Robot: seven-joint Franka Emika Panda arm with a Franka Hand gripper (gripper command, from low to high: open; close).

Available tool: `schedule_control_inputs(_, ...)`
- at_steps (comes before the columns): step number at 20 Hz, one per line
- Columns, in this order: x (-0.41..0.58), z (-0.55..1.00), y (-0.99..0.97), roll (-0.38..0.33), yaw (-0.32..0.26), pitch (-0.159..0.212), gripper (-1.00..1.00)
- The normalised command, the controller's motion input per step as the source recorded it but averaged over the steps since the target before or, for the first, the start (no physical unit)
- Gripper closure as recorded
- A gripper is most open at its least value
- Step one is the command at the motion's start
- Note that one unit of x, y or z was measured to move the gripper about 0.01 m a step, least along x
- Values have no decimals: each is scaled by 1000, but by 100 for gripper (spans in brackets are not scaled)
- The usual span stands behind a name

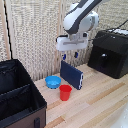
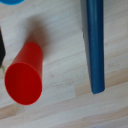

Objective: Discover the targeted book and set your gripper to the appropriate amplitude. Smoothly guide your gripper in the direction of the book and snatch it firmly. Search for the back section of the caddy. Move the held book towards the back section and lightly deposit it inside.

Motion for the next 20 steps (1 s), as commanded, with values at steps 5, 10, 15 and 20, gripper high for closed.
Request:
schedule_control_inputs(5,73,-230,-282,0,43,33,-100)
schedule_control_inputs(10,159,-298,-264,-1,47,11,-100)
schedule_control_inputs(15,265,-326,-262,-5,85,3,-100)
schedule_control_inputs(20,315,-257,-89,-48,147,2,-100)
